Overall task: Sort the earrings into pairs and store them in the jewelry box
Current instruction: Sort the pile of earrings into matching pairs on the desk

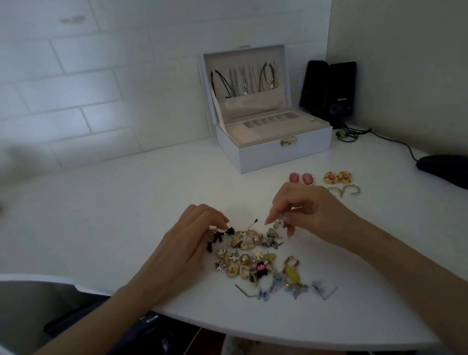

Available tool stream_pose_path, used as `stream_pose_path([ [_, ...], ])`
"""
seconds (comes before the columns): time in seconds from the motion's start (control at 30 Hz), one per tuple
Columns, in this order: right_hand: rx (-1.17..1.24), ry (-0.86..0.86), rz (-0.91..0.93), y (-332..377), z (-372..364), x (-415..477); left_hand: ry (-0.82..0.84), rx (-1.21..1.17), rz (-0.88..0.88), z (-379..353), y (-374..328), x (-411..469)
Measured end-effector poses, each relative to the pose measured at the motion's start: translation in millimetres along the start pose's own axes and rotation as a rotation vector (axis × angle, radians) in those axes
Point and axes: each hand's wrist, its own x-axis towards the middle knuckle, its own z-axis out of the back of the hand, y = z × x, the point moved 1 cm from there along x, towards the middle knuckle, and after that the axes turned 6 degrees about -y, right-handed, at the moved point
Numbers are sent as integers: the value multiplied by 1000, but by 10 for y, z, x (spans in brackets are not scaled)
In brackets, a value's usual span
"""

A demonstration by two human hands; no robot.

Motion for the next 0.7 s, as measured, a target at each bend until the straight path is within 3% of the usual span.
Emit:
stream_pose_path([
  [0.2, -46, -10, -28, 17, -1, 1, -150, 129, 136, 5, 82, -26],
  [0.47, -6, -130, -8, -6, 0, 14, -194, 159, 161, 8, 94, -13],
  [0.7, -20, -73, 49, 6, -43, -15, -192, 23, 165, 43, 29, -4],
])
